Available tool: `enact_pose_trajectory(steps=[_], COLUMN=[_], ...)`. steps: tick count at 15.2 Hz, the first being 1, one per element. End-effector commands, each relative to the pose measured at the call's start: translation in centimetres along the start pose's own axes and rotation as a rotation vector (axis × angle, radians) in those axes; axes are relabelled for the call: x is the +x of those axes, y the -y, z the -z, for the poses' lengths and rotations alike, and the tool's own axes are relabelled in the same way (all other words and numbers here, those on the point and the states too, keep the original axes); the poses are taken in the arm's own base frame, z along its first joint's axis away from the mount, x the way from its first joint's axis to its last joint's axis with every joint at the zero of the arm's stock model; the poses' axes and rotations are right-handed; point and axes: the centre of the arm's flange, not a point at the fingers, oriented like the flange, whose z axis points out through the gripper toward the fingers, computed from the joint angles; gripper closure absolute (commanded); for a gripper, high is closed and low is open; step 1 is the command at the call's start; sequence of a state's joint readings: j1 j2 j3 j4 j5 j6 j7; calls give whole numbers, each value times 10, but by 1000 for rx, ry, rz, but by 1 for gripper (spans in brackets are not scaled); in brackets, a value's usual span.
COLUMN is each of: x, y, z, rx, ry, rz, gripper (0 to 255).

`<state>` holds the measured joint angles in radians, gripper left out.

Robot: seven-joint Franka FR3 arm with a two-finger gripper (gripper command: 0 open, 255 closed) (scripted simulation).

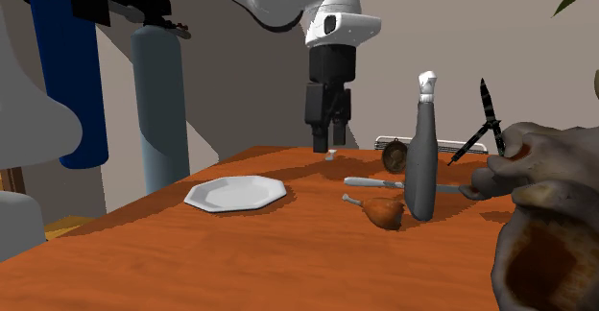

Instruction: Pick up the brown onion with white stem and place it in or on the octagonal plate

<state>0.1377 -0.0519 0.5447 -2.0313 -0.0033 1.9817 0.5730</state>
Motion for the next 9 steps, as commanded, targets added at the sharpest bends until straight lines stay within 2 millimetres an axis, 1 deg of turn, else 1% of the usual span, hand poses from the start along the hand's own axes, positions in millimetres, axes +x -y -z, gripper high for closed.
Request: enact_pose_trajectory(steps=[1,2,9], x=[9,13,13], y=[27,36,36], z=[-5,-8,-45], rx=[-3,-5,-5], ry=[-2,-3,-3], rz=[6,9,9], gripper=[0,0,0])
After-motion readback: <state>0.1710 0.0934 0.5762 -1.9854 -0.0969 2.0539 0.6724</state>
